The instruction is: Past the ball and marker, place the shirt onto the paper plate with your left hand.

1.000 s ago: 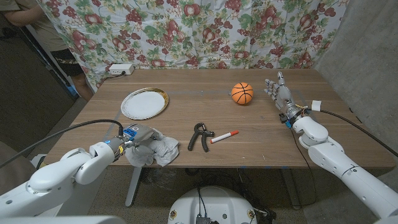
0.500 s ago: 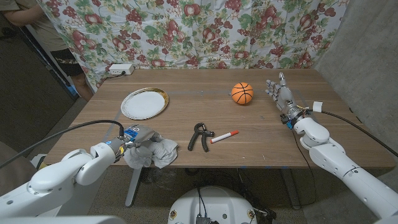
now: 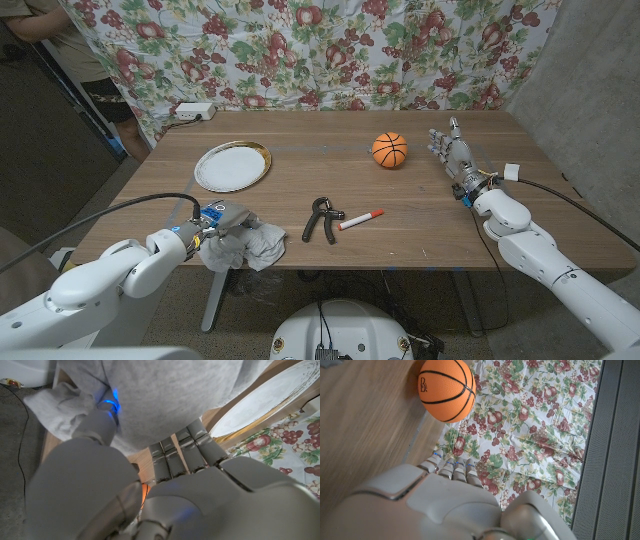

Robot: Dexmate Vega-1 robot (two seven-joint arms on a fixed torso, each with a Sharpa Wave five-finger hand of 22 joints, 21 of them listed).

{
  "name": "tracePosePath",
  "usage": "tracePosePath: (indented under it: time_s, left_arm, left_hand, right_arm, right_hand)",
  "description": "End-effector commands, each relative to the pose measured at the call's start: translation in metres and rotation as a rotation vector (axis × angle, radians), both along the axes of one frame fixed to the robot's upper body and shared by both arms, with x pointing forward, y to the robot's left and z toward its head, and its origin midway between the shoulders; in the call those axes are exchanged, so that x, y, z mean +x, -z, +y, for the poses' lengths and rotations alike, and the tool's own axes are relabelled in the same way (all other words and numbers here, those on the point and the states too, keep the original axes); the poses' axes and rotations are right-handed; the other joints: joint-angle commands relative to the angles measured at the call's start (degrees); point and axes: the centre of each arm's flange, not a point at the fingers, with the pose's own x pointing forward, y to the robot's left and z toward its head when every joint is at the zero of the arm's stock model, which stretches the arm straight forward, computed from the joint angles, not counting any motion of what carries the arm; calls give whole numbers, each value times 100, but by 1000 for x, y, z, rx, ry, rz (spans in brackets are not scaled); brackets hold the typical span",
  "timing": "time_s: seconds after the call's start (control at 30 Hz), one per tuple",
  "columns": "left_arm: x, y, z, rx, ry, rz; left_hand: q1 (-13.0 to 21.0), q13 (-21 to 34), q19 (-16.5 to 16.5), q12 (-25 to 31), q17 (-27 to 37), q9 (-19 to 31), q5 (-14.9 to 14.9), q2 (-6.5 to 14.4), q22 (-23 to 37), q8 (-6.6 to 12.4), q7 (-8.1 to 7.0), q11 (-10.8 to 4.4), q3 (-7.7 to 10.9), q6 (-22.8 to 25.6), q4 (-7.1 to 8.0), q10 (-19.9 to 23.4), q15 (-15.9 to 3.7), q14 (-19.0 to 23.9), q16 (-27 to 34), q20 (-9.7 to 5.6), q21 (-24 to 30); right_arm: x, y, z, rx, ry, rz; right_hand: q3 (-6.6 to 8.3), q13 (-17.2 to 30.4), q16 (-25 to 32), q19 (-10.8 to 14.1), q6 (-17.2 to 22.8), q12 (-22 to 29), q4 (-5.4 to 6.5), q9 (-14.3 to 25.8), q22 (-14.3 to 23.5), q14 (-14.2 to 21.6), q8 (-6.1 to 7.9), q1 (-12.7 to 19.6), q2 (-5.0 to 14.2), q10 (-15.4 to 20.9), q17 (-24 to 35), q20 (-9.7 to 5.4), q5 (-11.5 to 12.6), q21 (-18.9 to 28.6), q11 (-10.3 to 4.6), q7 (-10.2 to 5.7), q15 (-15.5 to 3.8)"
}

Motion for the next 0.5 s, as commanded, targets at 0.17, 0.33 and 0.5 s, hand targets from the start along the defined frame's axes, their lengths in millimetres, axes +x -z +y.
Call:
tracePosePath:
  time_s: [0.17, 0.33, 0.5]
  left_arm:
    - [1, -16, -3, -11, 11, -47]
    - [3, -19, -6, -20, 22, -59]
    - [3, -22, -9, -25, 33, -68]
  left_hand:
    - [319, 33, -96, -14, 153, 1492, 8, 325, 22, 50, -368, -403, 804, 922, 748, 517, -743, 231, 67, -787, 115]
    - [296, 22, -121, -28, 255, 1495, 1, 298, 33, 56, -350, -409, 777, 907, 734, 600, -728, 245, 118, -787, 191]
    - [298, 49, -144, -34, 350, 1459, -2, 290, 43, 59, -342, -399, 762, 938, 716, 643, -741, 267, 164, -784, 268]
  right_arm:
    - [3, -3, 0, 9, -2, 0]
    - [4, -4, 0, 1, 0, 1]
    - [4, -7, -2, 3, 1, -3]
  right_hand:
    - [-10, 8, 16, 44, 13, 34, -10, 33, 14, -12, 11, 43, 98, 3, 14, 88, 11, -11, -17, -14, -35]
    - [-10, 8, 17, 44, 15, 37, -10, 33, 14, -9, 12, 43, 98, 9, 14, 95, 10, -12, -13, -12, -27]
    - [-9, 8, 16, 35, 16, 34, -10, 33, 15, -13, 12, 43, 99, 2, 14, 87, 10, -16, -24, -12, -20]
